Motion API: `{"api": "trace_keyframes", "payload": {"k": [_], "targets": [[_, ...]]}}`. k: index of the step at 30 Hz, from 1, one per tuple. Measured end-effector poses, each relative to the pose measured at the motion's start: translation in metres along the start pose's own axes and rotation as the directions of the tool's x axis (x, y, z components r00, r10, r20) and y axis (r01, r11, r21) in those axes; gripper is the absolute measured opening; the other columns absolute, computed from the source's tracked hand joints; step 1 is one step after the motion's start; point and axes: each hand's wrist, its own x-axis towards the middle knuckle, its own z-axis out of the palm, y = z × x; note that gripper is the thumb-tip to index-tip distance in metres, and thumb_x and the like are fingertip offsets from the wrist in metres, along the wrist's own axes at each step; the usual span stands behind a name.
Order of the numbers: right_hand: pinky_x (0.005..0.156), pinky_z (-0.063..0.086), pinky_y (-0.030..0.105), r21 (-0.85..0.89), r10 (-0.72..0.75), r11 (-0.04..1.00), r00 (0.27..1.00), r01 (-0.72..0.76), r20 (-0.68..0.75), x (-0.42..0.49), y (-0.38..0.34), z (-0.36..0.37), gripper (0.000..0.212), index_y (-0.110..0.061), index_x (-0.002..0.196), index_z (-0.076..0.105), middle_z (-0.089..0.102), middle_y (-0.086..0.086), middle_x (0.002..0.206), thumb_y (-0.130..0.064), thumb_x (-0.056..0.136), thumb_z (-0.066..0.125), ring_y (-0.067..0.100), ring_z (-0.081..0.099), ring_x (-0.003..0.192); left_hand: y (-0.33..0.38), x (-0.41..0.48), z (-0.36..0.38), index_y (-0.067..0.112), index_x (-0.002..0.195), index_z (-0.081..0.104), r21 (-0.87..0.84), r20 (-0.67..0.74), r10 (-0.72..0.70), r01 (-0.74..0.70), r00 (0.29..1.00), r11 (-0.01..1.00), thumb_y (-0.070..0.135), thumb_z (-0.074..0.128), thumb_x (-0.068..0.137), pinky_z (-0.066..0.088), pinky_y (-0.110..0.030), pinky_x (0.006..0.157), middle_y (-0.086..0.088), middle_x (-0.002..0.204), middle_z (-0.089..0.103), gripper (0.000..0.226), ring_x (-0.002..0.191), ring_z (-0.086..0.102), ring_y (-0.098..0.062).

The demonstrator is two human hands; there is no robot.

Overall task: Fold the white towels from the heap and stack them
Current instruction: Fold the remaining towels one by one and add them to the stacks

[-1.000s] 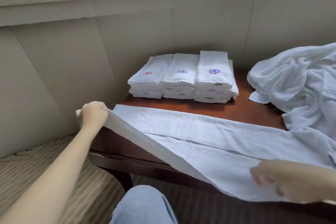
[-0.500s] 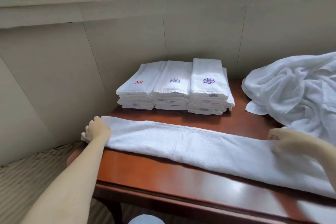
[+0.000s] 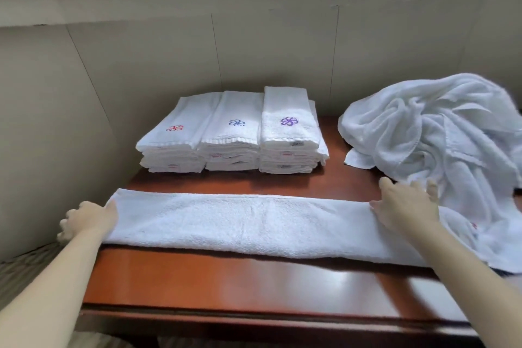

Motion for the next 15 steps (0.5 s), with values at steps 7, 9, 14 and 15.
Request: {"api": "trace_keyframes", "payload": {"k": [7,9,14,15], "targets": [[0.103,0.030,0.041,-0.081,-0.003,0.996,0.975,0.021,0.220,0.005,0.025,-0.008,0.038,-0.012,0.128,0.050,0.042,0.017,0.139,-0.015,0.092,0.040,0.032,0.040,0.125,-0.006,-0.006,-0.013,0.003,0.131,0.048,-0.076,0.145,-0.065,0.077,0.987,0.994,0.038,0.060,0.082,0.042,-0.046,0.090,-0.024,0.133,0.043,0.062,0.117,0.046,-0.043],[0.099,0.032,0.038,-0.113,0.136,0.986,0.985,-0.124,0.110,0.006,0.031,-0.009,0.045,-0.002,0.132,0.047,0.046,0.023,0.134,-0.012,0.089,0.043,0.036,0.042,0.126,-0.007,-0.004,-0.018,0.003,0.137,0.043,-0.096,0.222,-0.097,0.121,0.970,0.988,0.044,0.065,0.083,0.038,-0.046,0.096,-0.024,0.140,0.040,0.071,0.126,0.040,-0.040],[0.090,0.029,0.034,0.122,0.313,0.946,0.942,-0.299,-0.118,0.003,0.040,-0.022,0.021,-0.015,0.099,0.065,0.064,0.007,0.097,-0.013,0.080,0.056,0.031,0.050,0.105,0.001,0.000,-0.029,-0.014,0.130,0.045,-0.257,0.352,-0.026,0.124,0.936,0.958,0.025,0.070,0.085,0.033,-0.053,0.104,-0.033,0.136,0.044,0.064,0.126,0.041,-0.048],[0.095,0.029,0.035,0.108,0.325,0.943,0.940,-0.314,-0.102,0.000,0.038,-0.020,0.025,-0.015,0.106,0.063,0.061,0.009,0.104,-0.014,0.083,0.055,0.032,0.045,0.111,0.002,-0.001,-0.030,-0.011,0.134,0.042,-0.328,0.397,-0.052,0.194,0.916,0.925,0.029,0.067,0.088,0.030,-0.052,0.108,-0.029,0.141,0.041,0.065,0.130,0.037,-0.046]]}}
